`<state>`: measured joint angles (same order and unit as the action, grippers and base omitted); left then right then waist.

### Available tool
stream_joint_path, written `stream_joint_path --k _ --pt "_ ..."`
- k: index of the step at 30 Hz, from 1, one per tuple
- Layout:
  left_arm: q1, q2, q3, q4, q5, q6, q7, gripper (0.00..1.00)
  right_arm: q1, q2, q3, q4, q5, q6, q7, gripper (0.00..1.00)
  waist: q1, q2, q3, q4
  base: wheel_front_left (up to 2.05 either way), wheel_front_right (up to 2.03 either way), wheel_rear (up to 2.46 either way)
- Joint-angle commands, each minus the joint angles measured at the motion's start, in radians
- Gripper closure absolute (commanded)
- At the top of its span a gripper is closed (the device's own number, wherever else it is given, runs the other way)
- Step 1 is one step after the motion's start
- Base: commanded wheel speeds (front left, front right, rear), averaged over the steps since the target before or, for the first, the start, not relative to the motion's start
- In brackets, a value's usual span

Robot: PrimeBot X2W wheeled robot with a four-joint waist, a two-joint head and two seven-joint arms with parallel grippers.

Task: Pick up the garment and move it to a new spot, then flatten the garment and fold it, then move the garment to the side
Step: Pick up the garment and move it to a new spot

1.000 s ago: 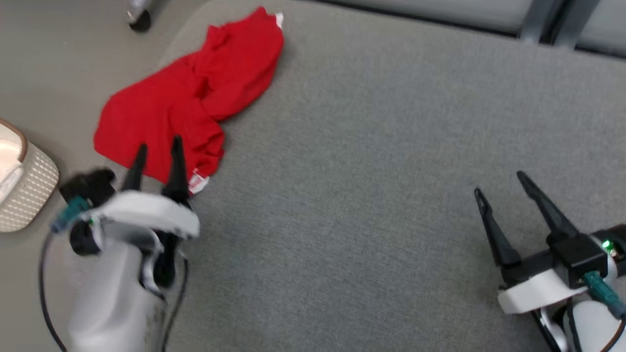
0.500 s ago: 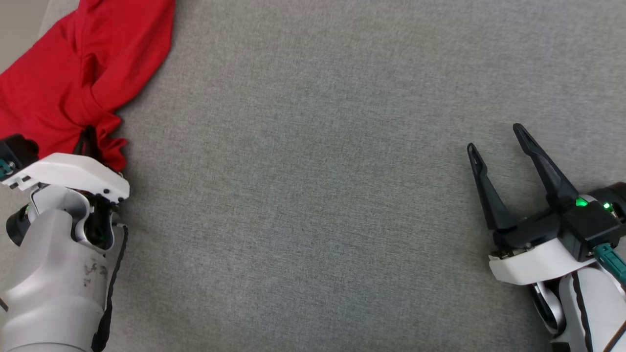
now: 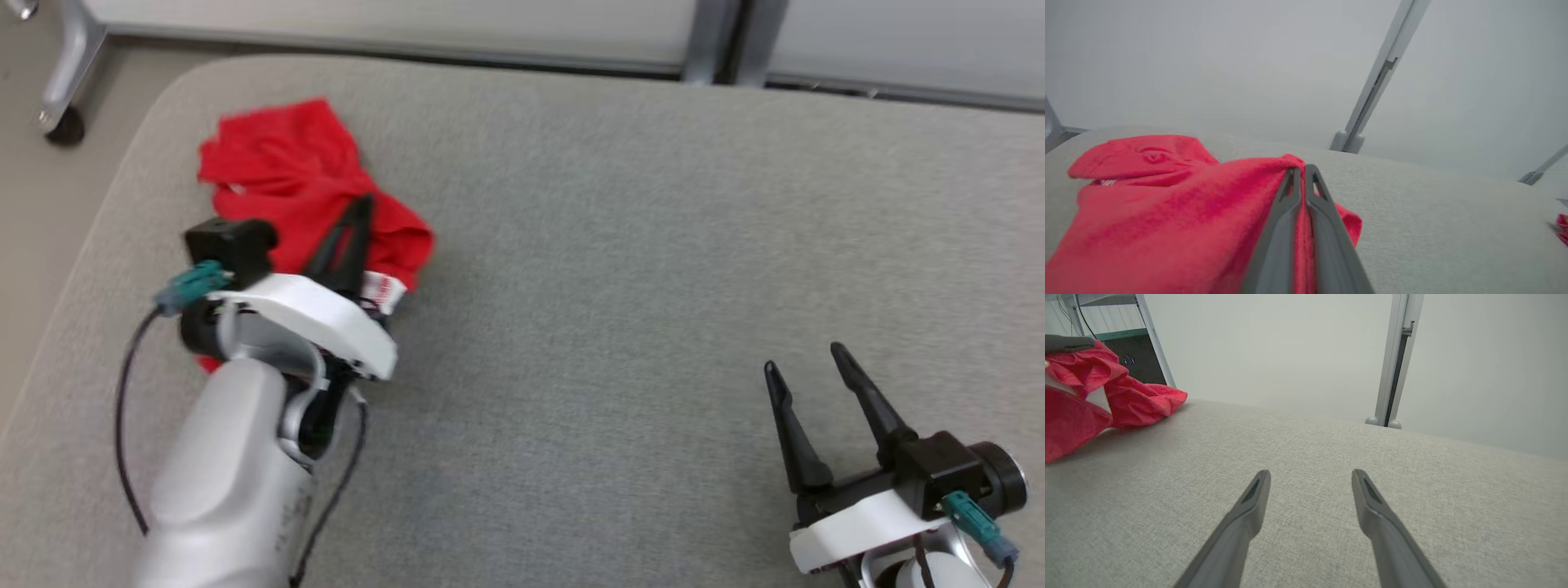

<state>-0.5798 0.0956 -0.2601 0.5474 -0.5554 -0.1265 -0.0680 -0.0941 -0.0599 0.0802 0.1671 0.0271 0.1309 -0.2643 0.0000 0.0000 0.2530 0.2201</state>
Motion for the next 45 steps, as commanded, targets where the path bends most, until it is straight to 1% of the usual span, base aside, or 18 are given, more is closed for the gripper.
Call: stream_joint_path --k 1,6,9,11,13,16,17,18,21,23,26,27,28,29,34,38,40,45 --pt "0.028 -0.002 -0.019 -0.059 0.008 -0.002 0.025 1.0 0.012 0.002 0.004 -0.001 0.005 0.0 0.0 0.0 0.0 0.0 -0.075 -0.085 0.0 0.0 0.0" --pt "0.122 -0.028 -0.154 -0.318 0.001 0.031 0.183 1.0 0.022 0.006 0.008 -0.005 0.018 0.0 0.0 0.0 0.0 0.0 -0.094 -0.198 0.0 0.0 0.0" --pt "0.148 -0.035 -0.237 -0.385 0.006 0.055 0.247 1.0 0.011 0.007 0.021 -0.007 0.039 0.0 0.0 0.0 0.0 0.0 -0.083 -0.28 0.0 0.0 0.0" --pt "0.151 -0.04 -0.299 -0.409 0.003 0.058 0.276 1.0 0.005 0.007 0.023 -0.008 0.051 0.0 0.0 0.0 0.0 0.0 -0.072 -0.33 0.0 0.0 0.0" --pt "0.144 -0.042 -0.366 -0.418 -0.009 0.06 0.297 1.0 0.004 0.007 0.015 -0.008 0.061 0.0 0.0 0.0 0.0 0.0 -0.059 -0.375 0.0 0.0 0.0" --pt "0.116 -0.041 -0.461 -0.419 -0.043 0.08 0.308 1.0 0.005 0.008 0.015 -0.008 0.075 0.0 0.0 0.0 0.0 0.0 -0.035 -0.439 0.0 0.0 0.0" --pt "0.116 -0.041 -0.461 -0.419 -0.043 0.08 0.308 1.0 0.005 0.008 0.015 -0.008 0.075 0.0 0.0 0.0 0.0 0.0 -0.035 -0.439 0.0 0.0 0.0" --pt "0.108 -0.041 -0.489 -0.406 -0.056 0.089 0.309 1.0 0.006 0.008 0.015 -0.008 0.08 0.0 0.0 0.0 0.0 0.0 -0.027 -0.456 0.0 0.0 0.0" --pt "0.086 -0.04 -0.547 -0.326 -0.091 0.118 0.289 1.0 0.011 0.008 0.014 -0.001 0.093 0.0 0.0 0.0 0.0 0.0 -0.008 -0.493 0.0 0.0 0.0" --pt "0.071 -0.042 -0.574 -0.246 -0.102 0.123 0.256 1.0 0.012 0.008 0.017 0.001 0.1 0.0 0.0 0.0 0.0 0.0 -0.001 -0.51 0.0 0.0 0.0" --pt "0.054 -0.042 -0.611 -0.142 -0.116 0.109 0.186 0.85 0.014 0.007 0.014 0.0 0.106 0.0 0.0 0.0 0.0 0.0 0.002 -0.516 0.0 0.0 0.0" --pt "0.047 -0.042 -0.621 -0.116 -0.122 0.11 0.163 0.65 0.014 0.007 0.01 -0.001 0.106 0.0 0.0 0.0 0.0 0.0 0.002 -0.514 0.0 0.0 0.0" --pt "0.043 -0.042 -0.633 -0.098 -0.132 0.11 0.138 0.17 0.012 0.007 0.003 -0.001 0.102 0.0 0.0 0.0 0.0 0.0 0.0 -0.509 0.0 0.0 0.0" --pt "0.038 -0.043 -0.644 -0.087 -0.145 0.112 0.116 0.0 0.01 0.008 -0.003 -0.003 0.097 0.0 0.0 0.0 0.0 0.0 -0.003 -0.502 0.0 0.0 0.0" --pt "0.004 -0.042 -0.689 -0.078 -0.132 0.135 -0.019 0.0 0.022 0.007 -0.042 -0.022 0.05 0.0 0.0 0.0 0.0 0.0 -0.035 -0.44 0.0 0.0 0.0" --pt "0.02 -0.035 -0.668 -0.089 -0.119 0.184 -0.104 0.0 0.04 0.007 -0.088 -0.04 0.006 0.0 0.0 0.0 0.0 0.0 -0.076 -0.375 0.0 0.0 0.0" --pt "0.047 -0.013 -0.652 -0.105 -0.114 0.208 -0.132 0.0 0.056 0.007 -0.115 -0.047 -0.012 0.0 0.0 0.0 0.0 0.0 -0.101 -0.34 0.0 0.0 0.0" --pt "0.162 0.072 -0.582 -0.176 -0.098 0.293 -0.186 0.0 0.099 0.006 -0.163 -0.059 -0.033 0.0 0.0 0.0 0.0 0.0 -0.157 -0.27 0.0 0.0 0.0"
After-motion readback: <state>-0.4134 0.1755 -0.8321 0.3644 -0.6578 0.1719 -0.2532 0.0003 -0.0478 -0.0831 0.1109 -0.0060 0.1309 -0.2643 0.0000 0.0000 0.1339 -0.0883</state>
